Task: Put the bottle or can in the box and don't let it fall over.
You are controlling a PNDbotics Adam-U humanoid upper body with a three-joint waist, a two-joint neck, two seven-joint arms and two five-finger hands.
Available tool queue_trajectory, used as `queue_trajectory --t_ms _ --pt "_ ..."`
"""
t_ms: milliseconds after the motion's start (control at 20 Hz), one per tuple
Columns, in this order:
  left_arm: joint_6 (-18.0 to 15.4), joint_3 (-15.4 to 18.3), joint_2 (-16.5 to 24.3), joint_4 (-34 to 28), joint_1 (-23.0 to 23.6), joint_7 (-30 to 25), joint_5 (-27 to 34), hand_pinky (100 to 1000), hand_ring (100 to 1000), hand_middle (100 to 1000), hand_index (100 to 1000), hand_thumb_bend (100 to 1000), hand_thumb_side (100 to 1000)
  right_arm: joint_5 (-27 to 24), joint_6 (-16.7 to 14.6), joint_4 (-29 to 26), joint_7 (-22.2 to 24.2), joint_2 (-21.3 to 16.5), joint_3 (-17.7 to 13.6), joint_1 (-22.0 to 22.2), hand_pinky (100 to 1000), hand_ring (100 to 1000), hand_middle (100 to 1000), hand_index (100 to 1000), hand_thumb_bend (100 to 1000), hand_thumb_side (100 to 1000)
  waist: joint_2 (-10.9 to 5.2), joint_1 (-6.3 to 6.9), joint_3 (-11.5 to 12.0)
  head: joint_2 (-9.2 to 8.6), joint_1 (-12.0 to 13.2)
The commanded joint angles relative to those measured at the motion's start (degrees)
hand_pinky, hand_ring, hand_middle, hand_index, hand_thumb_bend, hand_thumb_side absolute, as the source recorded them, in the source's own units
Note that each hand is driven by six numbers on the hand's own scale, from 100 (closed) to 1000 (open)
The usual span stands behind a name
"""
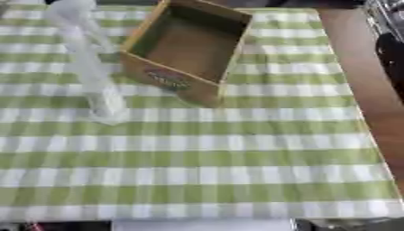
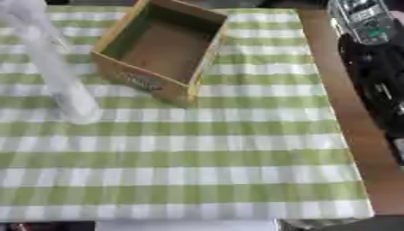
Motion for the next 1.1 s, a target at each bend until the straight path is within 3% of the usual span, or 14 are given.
queue_trajectory --t_ms 50,350,650,1100 --pt "0.1 0.2 3.1 -2.7 0.2 -0.2 0.2 891 804 785 870 559 752 -0.6 0.3 -3.1 -0.2 -3.0 -0.9 0.2 889 805 848 869 100 751 -0.76 0.6 -0.6 0.21 0.5" --pt "0.4 0.5 3.8 -5.3 1.9 0.3 0.1 891 805 786 871 563 753 -0.6 0.8 -5.7 -0.1 -3.2 -0.8 1.4 889 806 848 870 100 753 -0.45 1.52 -3.1 -0.78 1.0" --pt "0.6 0.3 3.6 -5.9 1.7 -0.1 -0.3 893 807 789 877 598 749 -0.9 1.0 -6.2 -0.1 -3.0 -0.8 1.1 889 806 848 870 100 754 -0.2 1.44 -3.7 -1.89 1.4" --pt "-0.1 -1.1 4.3 -8.8 2.2 -6.2 -5.4 905 821 804 890 816 762 -1.3 0.9 -5.8 -0.3 -2.9 -1.0 1.0 890 806 847 871 100 754 -0.45 0.99 -3.5 -3.03 1.2"
